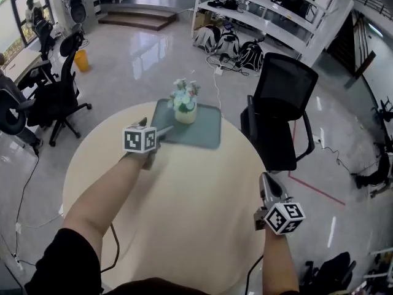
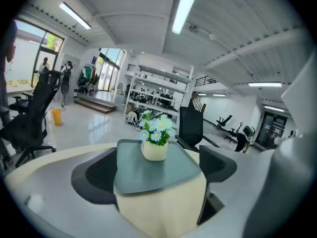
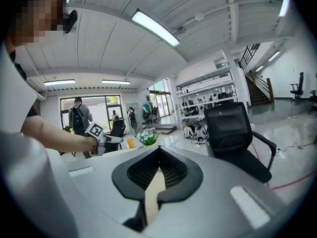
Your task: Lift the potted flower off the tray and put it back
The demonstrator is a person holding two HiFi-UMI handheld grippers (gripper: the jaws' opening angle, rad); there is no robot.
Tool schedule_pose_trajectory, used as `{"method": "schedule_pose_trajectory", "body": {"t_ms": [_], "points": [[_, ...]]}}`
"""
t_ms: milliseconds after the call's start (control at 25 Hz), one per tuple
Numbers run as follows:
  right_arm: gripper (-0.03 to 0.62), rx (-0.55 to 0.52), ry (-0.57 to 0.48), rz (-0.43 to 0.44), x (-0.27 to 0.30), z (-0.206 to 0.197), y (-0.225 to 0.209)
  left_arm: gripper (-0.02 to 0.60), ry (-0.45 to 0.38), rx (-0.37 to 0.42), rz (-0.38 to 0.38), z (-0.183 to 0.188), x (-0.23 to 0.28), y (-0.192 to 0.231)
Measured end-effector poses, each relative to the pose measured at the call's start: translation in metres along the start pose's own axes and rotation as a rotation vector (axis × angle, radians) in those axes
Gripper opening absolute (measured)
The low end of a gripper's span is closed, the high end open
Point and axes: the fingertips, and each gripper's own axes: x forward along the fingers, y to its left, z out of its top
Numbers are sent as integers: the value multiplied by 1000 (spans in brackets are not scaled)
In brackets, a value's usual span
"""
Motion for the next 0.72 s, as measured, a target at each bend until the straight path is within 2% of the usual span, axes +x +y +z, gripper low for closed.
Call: {"method": "schedule_pose_trajectory", "body": {"t_ms": [120,280,400,720], "points": [[14,-11,0,12,-10,13,33,484,-58,25,-1,19,-74,15],[14,-30,-13,20,-26,28,82,383,-99,52,-1,16,-170,40],[14,-42,-29,20,-48,43,123,306,-133,61,-28,13,-243,50],[14,-72,-63,-15,-121,71,196,148,-233,112,-147,3,-389,24]]}}
